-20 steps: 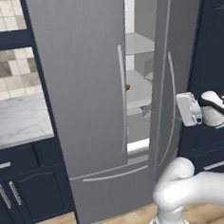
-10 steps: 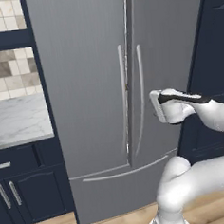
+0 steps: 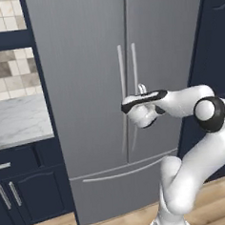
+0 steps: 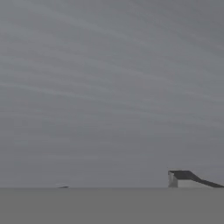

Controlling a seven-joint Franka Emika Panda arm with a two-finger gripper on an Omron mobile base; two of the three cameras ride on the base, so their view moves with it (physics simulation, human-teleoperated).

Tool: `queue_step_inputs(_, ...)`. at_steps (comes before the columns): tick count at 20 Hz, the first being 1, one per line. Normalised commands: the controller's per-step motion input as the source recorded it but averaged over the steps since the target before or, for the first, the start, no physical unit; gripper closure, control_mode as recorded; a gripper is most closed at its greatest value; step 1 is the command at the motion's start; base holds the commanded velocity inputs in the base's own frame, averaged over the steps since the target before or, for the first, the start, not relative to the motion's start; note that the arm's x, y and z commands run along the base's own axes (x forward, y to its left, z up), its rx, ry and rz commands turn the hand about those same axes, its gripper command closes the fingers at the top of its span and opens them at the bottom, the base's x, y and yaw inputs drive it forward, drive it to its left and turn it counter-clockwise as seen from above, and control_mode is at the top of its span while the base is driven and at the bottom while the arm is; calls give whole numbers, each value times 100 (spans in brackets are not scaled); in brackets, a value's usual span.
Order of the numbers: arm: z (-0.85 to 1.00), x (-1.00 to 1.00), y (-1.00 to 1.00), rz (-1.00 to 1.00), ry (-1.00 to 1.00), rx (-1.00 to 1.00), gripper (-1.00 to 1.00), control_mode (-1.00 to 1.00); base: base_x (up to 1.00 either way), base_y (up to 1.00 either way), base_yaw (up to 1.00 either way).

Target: Place the tupperware on the second highest shelf of the fridge. Make space for the tupperware among the existing items by rearranging them on the shelves if needed. Close the fridge door when finished.

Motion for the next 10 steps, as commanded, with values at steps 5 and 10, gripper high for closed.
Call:
queue_step_inputs(5, 41, 54, -25, -18, 6, 0, -100, -100, 0, 0, 0)
queue_step_inputs(10, 100, -4, -39, 0, 7, 7, -100, -100, 0, 0, 0)
